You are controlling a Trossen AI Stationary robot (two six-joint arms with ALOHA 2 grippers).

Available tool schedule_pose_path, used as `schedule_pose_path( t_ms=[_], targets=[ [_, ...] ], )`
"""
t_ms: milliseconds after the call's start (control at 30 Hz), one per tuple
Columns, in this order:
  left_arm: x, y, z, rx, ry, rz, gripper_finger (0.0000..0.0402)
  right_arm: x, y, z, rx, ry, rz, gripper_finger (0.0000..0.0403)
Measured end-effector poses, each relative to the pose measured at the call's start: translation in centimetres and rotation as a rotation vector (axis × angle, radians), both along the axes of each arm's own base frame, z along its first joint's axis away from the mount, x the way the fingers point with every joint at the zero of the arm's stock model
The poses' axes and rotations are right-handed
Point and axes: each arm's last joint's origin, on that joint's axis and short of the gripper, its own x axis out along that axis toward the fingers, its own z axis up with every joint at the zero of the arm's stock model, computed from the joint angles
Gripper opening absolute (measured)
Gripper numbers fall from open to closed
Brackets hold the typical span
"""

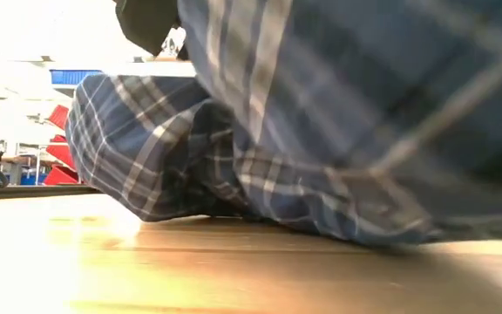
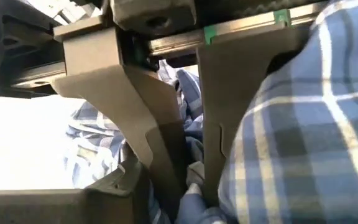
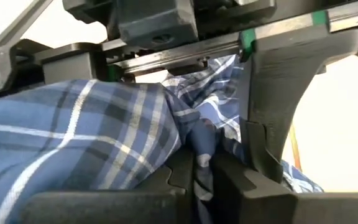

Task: Sort clothes
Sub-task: Put the blue polo shirt into the laundry organizer

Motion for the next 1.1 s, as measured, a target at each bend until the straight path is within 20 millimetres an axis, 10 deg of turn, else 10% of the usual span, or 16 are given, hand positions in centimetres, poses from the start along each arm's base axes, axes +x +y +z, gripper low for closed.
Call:
schedule_pose_path(
  t_ms=[933,1100],
  targets=[
    [0.5,0.1,1.0,-0.07,0.006,-0.018,0.013,-3.3,-0.2,5.3,-0.021,0.023,0.058,0.0028],
    [0.0,0.4,-0.3,-0.071,0.091,-0.018,0.0064,-3.9,0.1,5.6,-0.067,0.04,0.106,0.0055]
  ],
)
